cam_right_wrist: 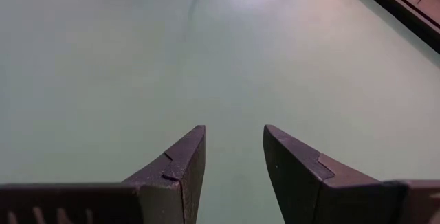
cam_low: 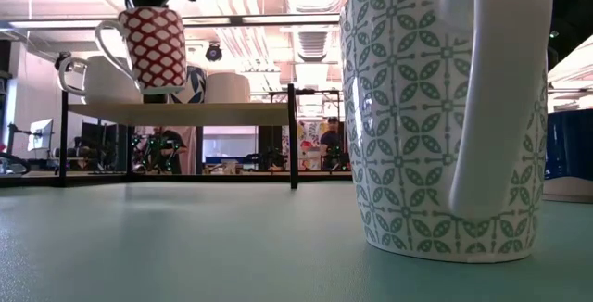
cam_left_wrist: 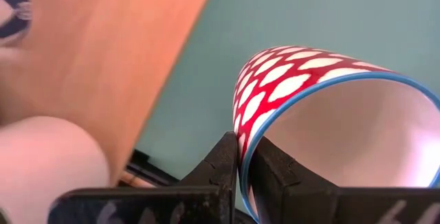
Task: Place coffee mugs
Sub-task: Put the red white patterned mug on the shelf
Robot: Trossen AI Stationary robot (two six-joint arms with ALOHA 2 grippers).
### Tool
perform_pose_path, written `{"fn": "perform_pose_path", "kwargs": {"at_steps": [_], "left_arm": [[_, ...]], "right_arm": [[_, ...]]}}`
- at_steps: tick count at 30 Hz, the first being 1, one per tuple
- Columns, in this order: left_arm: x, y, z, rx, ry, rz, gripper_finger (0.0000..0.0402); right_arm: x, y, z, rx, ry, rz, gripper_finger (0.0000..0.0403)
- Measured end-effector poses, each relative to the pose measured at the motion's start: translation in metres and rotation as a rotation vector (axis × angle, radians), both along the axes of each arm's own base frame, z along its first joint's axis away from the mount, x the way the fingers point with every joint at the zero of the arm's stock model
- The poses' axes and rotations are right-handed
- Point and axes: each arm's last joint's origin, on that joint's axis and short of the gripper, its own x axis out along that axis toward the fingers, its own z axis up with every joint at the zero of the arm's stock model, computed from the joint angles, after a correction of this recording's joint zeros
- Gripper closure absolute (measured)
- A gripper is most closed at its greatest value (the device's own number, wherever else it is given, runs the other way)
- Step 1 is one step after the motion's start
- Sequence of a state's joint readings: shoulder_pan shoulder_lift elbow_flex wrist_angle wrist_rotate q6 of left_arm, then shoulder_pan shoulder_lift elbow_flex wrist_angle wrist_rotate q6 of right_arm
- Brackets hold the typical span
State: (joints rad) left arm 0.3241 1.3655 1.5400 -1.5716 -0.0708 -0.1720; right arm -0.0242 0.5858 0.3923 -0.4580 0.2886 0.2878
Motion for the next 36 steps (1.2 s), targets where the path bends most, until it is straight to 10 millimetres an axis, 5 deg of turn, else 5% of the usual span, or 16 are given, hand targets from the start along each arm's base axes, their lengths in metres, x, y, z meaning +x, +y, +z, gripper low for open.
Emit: {"fn": "perform_pose_path", "kwargs": {"at_steps": [14,36], "left_arm": [[-0.008,0.024,0.016,0.06,-0.039,0.008,0.0392],[-0.021,0.075,0.009,0.148,0.071,0.063,0.0381]], "right_arm": [[0.0,0.0,0.0,0.0,0.0,0.0,0.0266],[0.0,0.0,0.0,0.0,0.0,0.0,0.0266]]}}
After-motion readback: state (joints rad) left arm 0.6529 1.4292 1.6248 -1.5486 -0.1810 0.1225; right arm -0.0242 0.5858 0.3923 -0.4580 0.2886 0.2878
